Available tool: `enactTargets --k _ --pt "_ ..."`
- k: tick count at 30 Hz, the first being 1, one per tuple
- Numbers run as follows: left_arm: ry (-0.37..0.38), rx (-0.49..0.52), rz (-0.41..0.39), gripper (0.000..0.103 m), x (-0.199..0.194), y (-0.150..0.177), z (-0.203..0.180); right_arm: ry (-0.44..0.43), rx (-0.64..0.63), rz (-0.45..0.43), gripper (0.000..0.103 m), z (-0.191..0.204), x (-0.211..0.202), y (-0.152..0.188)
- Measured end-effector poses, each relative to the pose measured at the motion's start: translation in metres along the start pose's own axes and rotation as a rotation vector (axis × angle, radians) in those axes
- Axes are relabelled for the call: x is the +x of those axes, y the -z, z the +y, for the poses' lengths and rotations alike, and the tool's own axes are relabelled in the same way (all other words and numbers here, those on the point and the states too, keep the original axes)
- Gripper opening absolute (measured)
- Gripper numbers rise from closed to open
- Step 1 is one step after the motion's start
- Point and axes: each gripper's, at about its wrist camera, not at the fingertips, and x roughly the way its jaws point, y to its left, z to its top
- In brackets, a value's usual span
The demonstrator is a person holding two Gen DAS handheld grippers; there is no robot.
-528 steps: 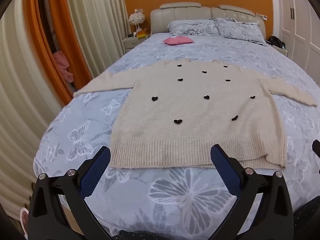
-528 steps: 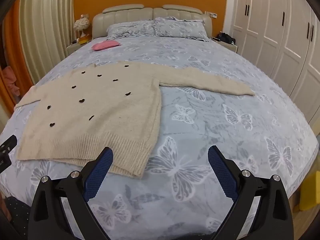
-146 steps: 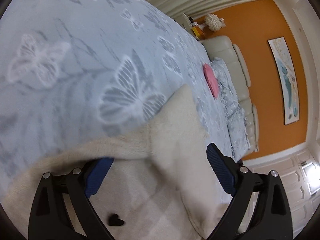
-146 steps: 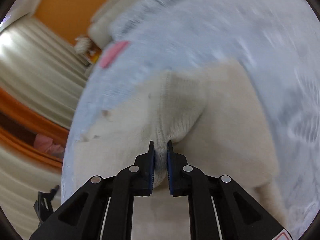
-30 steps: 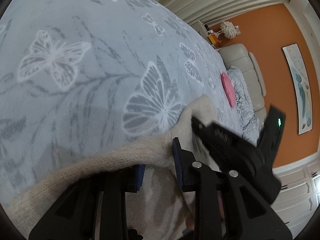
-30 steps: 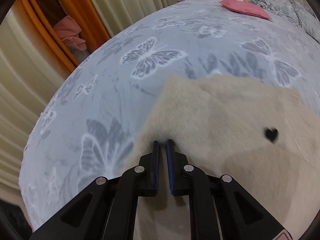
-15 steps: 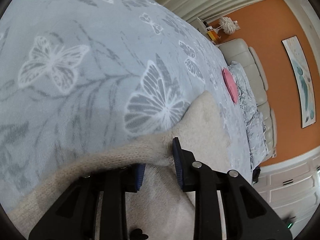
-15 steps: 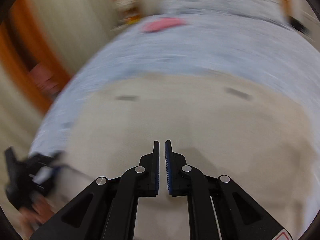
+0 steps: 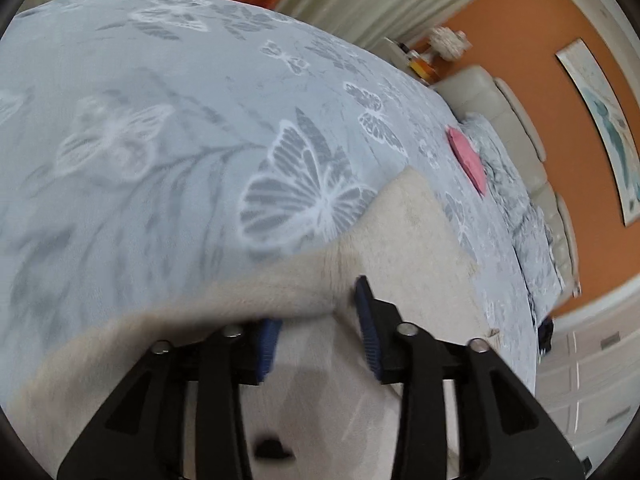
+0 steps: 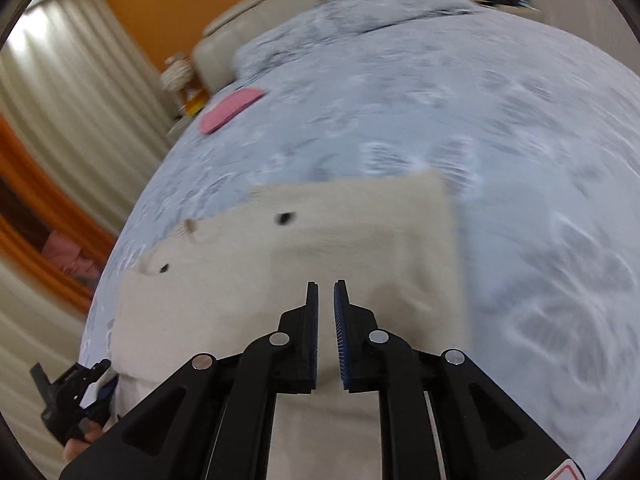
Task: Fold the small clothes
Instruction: 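Fold the sweater over with both tools and open them, then grasp the sweater hem with the left tool while the right tool grasps the hem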
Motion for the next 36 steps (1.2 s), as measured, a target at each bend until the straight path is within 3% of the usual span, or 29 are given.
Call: enactTargets --k 2,4,5,6,8,9,15,19,22,26,29,31,33,36 --pt "0.012 0.02 -0.029 0.059 -0.013 0.017 -0.008 0.002 -0.063 0.024 0.01 0.013 0.02 -0.005" --pt "0.046 0.118 -0.006 0.061 -0.011 0.031 -0.027 0.085 -0.083 0.04 0.009 0.005 0.042 -0.009" --pt "0.061 0.185 0.014 0.065 -0.005 0.035 -0.037 0.127 -0.061 0.041 0.0 -0.006 0.048 -0.011" --pt "0.049 0.249 0.024 0.073 0.002 0.038 -0.044 0.143 -0.016 0.036 0.0 -0.021 0.05 -0.011" --pt "-0.048 0.358 0.037 0.072 0.02 0.042 -0.049 0.08 0.135 0.011 0.0 -0.053 0.035 -0.011" --pt "-0.043 0.37 0.025 0.072 0.02 0.043 -0.047 0.081 0.174 0.0 0.0 -0.061 0.022 -0.008" --pt "-0.008 0.275 0.035 0.076 0.003 0.029 -0.036 0.089 0.191 0.015 0.029 -0.084 -0.076 0.043" --pt "0.041 0.16 0.13 0.081 -0.037 0.006 -0.006 0.104 0.241 0.135 0.049 -0.104 -0.141 0.101" --pt "0.084 0.065 0.227 0.089 -0.08 -0.002 0.036 0.065 0.256 0.285 0.059 -0.101 -0.168 0.146" --pt "-0.035 0.052 0.355 0.091 -0.118 0.006 0.091 0.023 0.267 0.408 0.067 -0.094 -0.181 0.187" --pt "-0.119 0.052 0.447 0.091 -0.135 0.02 0.129 -0.021 0.3 0.518 0.067 -0.09 -0.171 0.202" --pt "-0.094 0.036 0.51 0.091 -0.135 0.03 0.14 -0.046 0.319 0.567 0.067 -0.087 -0.164 0.207" --pt "-0.075 0.031 0.513 0.093 -0.138 0.03 0.14 -0.033 0.308 0.595 0.067 -0.083 -0.157 0.211" --pt "-0.041 0.062 0.597 0.089 -0.123 0.04 0.13 -0.046 0.316 0.604 0.068 -0.076 -0.148 0.21"
